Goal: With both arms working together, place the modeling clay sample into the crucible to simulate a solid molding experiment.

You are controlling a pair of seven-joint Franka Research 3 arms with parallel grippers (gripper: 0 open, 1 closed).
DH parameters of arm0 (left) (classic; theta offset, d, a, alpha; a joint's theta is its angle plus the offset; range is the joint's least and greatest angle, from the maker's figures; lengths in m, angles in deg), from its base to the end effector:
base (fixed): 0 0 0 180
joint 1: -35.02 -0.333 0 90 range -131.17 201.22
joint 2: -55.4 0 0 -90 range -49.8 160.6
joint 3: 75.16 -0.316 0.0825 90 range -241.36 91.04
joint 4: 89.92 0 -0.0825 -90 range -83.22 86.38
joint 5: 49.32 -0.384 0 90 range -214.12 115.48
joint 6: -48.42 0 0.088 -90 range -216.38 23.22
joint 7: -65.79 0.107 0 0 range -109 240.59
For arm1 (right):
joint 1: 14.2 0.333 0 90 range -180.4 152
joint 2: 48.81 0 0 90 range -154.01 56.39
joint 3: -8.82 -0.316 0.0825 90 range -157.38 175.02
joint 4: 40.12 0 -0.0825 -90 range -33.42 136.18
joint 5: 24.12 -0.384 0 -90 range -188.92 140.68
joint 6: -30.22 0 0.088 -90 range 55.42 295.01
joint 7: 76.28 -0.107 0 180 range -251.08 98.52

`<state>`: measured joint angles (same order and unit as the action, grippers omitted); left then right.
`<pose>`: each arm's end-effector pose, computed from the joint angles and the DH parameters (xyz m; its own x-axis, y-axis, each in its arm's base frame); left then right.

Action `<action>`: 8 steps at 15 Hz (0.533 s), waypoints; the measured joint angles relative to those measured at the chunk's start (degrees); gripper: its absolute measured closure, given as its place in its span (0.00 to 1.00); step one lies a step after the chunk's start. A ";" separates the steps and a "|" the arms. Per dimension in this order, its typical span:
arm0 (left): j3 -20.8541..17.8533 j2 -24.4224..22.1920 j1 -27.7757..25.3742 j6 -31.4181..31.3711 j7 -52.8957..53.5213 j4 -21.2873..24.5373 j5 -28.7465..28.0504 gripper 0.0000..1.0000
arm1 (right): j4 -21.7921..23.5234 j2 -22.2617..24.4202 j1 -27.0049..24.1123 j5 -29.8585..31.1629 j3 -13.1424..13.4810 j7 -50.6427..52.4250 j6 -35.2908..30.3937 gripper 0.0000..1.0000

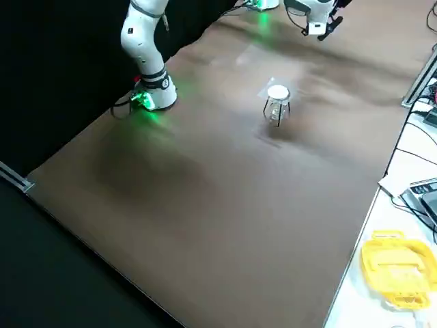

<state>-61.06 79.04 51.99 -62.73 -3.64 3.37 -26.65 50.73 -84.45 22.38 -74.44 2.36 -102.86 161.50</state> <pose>0.5621 -0.3477 0.3881 0.5965 0.6638 -0.4512 0.7545 -0.6555 0.0330 0.5160 0.4889 0.2903 0.8939 -0.1578 -0.4197 -0.3821 -0.7579 -0.5288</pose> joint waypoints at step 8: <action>0.00 2.18 1.95 -0.40 -4.48 0.00 0.00 0.63 | -1.76 0.00 -0.20 -0.32 0.55 -1.08 0.58 0.94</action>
<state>-61.06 81.21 53.94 -63.13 -8.12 3.37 -26.65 48.97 -84.45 22.18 -74.75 2.91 -103.94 162.09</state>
